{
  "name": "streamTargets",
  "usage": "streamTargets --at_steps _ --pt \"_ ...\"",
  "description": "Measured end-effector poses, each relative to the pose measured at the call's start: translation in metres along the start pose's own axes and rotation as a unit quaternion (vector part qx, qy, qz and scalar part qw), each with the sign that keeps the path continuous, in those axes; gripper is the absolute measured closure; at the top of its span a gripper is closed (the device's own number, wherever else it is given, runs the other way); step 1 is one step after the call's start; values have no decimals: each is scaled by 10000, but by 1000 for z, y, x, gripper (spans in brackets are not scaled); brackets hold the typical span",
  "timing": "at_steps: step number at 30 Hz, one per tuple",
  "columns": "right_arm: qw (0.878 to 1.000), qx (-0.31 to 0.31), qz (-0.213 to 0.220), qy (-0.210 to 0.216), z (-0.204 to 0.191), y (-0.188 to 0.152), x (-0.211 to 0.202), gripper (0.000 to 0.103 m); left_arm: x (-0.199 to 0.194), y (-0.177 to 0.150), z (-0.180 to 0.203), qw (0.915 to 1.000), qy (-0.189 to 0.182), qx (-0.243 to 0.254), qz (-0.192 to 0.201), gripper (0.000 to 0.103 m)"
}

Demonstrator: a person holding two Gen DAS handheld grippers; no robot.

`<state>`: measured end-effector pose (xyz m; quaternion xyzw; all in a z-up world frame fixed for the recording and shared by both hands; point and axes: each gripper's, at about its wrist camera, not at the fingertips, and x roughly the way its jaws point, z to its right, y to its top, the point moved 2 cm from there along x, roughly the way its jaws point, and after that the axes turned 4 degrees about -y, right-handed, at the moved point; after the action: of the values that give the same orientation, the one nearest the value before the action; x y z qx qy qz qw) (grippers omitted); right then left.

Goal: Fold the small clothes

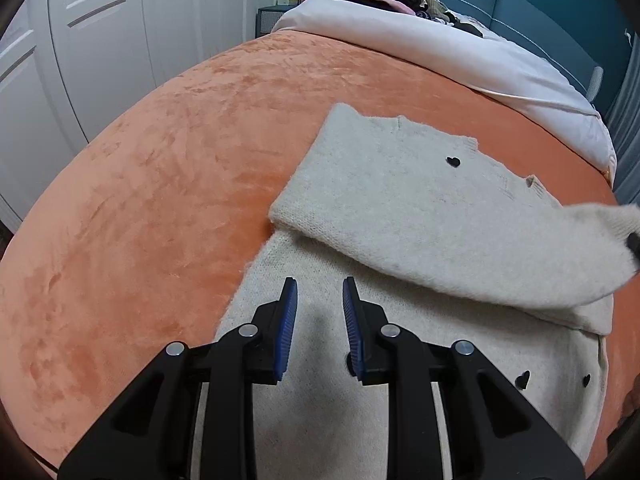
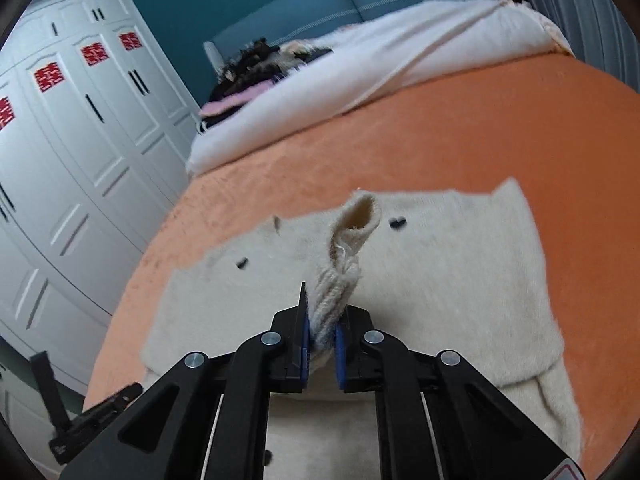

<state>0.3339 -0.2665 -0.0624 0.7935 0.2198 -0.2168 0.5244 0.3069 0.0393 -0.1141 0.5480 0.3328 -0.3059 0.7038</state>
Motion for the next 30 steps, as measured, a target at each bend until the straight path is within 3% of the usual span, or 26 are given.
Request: streamTargets --at_steps 2,3,4,6,8,12,17,19,20,21,22,25,27,28,30 --pt "9994 -188 270 -73 -1 8 -9 94 0 0 0 10000 28 -3 7 81" --pt "9990 -259 203 -289 7 6 0 94 1 0 0 10000 44 -5 7 81" --pt "9985 -245 -18 -487 17 2 15 94 1 -1 0 10000 66 -13 -4 81" --pt "9929 227 -882 -763 55 -23 60 94 3 -1 0 10000 68 -40 -38 81" --pt "9888 554 -1171 -739 76 -41 72 94 4 -1 0 9999 21 -75 -71 81" --pt "9914 560 -1022 -599 76 -48 65 93 11 5 -2 9986 -351 -373 -157 73" --pt "9902 604 -1116 -581 79 -47 70 87 39 19 -6 9869 -953 -1225 -430 65" --pt "9894 637 -1171 -580 81 -46 73 87 55 25 -8 9826 -970 -1489 -540 66" --pt "9893 634 -1191 -557 81 -44 74 87 61 27 -10 9806 -985 -1594 -582 71" --pt "9903 621 -1137 -503 78 -40 71 91 64 32 -11 9789 -1025 -1673 -568 80" --pt "9927 613 -964 -379 72 -36 64 92 64 37 -11 9787 -1037 -1694 -516 96" --pt "9990 390 54 211 47 -3 15 94 45 55 -8 9811 -1159 -1548 -3 96" --pt "9990 206 393 108 49 3 8 94 41 63 -3 9851 -1053 -1339 227 96" --pt "9997 226 62 -103 60 -3 27 94 48 63 -1 9866 -1026 -1261 134 96" --pt "9890 517 -1202 -696 94 -29 86 94 70 57 1 9875 -951 -1242 -193 96"
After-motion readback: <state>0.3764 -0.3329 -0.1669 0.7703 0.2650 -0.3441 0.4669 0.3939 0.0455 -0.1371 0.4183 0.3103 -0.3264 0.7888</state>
